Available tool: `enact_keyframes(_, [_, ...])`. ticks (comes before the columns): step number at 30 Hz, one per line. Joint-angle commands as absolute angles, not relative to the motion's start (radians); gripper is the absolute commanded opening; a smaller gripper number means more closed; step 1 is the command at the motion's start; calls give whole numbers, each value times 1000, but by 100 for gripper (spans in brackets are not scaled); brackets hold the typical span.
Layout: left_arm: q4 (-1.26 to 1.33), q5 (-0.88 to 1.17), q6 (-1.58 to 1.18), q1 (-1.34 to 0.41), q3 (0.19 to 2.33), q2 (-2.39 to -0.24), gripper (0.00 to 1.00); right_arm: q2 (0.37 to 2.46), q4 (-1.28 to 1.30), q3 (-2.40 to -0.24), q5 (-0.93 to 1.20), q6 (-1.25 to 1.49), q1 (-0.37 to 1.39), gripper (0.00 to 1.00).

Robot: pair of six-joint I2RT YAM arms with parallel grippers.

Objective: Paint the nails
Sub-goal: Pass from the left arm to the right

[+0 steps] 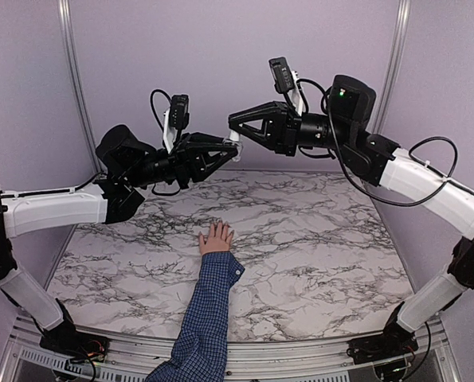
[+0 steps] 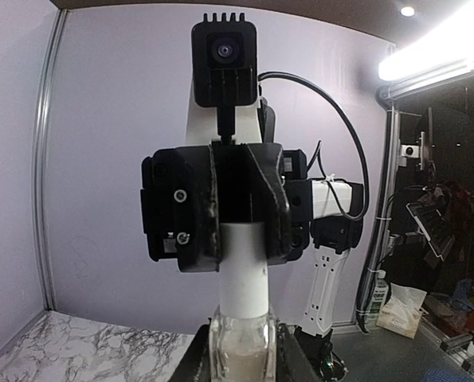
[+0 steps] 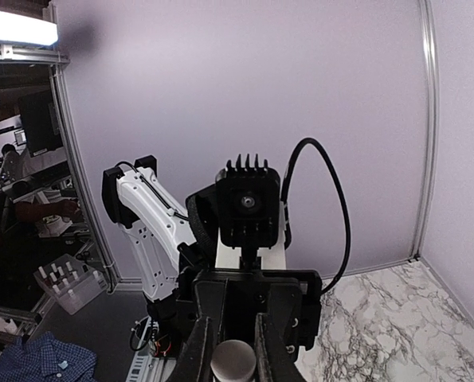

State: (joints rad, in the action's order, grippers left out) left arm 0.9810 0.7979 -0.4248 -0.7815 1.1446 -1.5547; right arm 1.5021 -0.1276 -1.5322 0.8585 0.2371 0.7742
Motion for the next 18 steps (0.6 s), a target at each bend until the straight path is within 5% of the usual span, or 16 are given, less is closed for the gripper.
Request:
enact_keyframes(1, [944, 608, -292, -765, 1123, -1500, 0, 1505, -78, -1579, 804, 271, 785, 0])
enact_keyframes(18, [839, 132, -9, -828, 1075, -1476, 0, 1546, 20, -1618, 617, 269, 789, 0])
